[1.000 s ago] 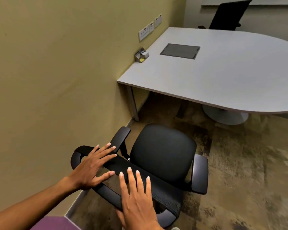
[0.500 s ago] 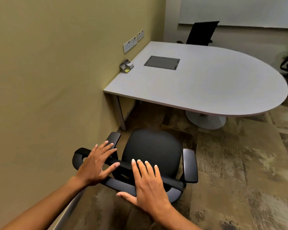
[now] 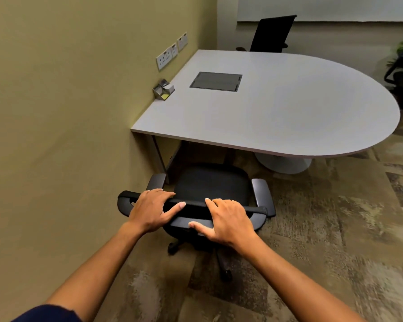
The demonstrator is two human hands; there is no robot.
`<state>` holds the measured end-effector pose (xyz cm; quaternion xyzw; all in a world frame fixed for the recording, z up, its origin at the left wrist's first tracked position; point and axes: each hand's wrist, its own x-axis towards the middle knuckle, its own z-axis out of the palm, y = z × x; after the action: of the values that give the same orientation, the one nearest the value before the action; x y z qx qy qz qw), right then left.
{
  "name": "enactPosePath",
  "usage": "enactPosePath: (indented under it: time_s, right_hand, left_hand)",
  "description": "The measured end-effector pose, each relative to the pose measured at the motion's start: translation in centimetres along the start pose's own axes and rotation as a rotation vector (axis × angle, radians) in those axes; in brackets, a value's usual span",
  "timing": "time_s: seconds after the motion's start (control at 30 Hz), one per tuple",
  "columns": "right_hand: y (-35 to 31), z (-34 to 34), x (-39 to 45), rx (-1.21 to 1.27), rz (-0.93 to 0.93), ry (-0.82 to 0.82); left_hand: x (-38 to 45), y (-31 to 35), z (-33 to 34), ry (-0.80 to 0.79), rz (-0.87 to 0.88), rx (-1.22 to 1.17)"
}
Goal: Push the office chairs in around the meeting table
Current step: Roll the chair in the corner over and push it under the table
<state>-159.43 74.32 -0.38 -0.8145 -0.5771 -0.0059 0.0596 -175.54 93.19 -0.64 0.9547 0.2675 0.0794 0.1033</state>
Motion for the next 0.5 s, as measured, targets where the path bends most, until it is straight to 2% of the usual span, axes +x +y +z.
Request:
enactPosePath:
  time_s: [0.17, 0.5]
  right_hand:
    - [3.9, 0.4, 3.4, -0.029, -0.030, -0.012]
    - [6.9, 0.4, 9.2, -0.019, -0.003, 0.038]
  left_hand:
    - [4.5, 0.7, 1.2, -0.032, 0.021, 0.041]
    - [11.4, -0.4, 1.3, -0.007, 0.006, 0.048]
